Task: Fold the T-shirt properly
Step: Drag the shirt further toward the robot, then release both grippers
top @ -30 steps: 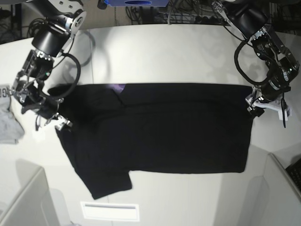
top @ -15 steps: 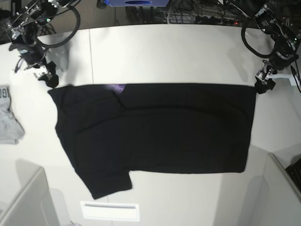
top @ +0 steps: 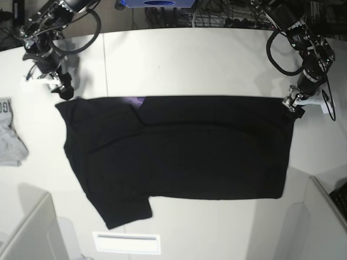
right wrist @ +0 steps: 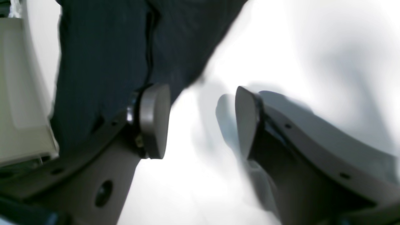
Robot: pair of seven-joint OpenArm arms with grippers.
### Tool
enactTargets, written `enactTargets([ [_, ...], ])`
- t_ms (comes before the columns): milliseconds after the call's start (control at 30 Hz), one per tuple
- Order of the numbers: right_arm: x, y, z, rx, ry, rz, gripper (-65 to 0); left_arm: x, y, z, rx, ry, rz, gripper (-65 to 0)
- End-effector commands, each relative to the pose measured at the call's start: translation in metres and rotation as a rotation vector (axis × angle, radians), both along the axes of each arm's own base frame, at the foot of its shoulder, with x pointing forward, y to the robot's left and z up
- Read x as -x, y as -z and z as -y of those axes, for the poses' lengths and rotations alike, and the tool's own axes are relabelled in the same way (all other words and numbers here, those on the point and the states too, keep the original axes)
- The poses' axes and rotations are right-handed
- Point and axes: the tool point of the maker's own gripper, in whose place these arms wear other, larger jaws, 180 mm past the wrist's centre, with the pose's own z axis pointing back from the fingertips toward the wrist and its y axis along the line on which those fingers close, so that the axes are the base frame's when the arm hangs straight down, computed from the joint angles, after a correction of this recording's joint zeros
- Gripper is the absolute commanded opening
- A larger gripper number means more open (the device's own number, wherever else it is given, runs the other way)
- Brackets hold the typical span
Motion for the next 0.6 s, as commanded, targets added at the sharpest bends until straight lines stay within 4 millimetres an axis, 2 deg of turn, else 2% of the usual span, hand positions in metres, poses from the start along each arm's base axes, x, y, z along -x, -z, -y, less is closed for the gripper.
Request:
enactTargets([
  [0,-0.012,-0.01,0.005,0.004,0.007,0.05,-31.8,0.001,0.002,-0.003,0.003,0.002,-0.019,-8.4],
  [67,-0.02,-0.005,0.002,-0.021,0.01,0.051,-31.7,0.002,0.007,-0.001,0.015,0.001,-0.029,-13.8],
  [133,-0.026,-0.001,0.003,-0.038,0.003,0.047,-31.8,-0.002,0.006,0.0,0.021,0.002,-0.023,-25.2],
  [267,-0.038,0.007,0.002,-0.082,0.025,0.055,-32.3,-0.005,0.006,0.0,0.026,0.001,-0.018,-52.5],
  [333,-0.043,0.005,0.011,-0.056,0.047,0.076,-32.3,-0.006,0.005,0.0,0.026,0.001,-0.017,-64.3],
  [433,-0.046,0.01,0.02,-0.071,0.121,0.068,-32.3,-0.006,0.005,0.0,0.025,0.002,-0.017,-65.0],
  [567,-0.043,0.018,0.023,-0.086,0.129,0.043,-32.6,-0.004,0.006,0.0,0.025,0.004,-0.023,-65.0],
])
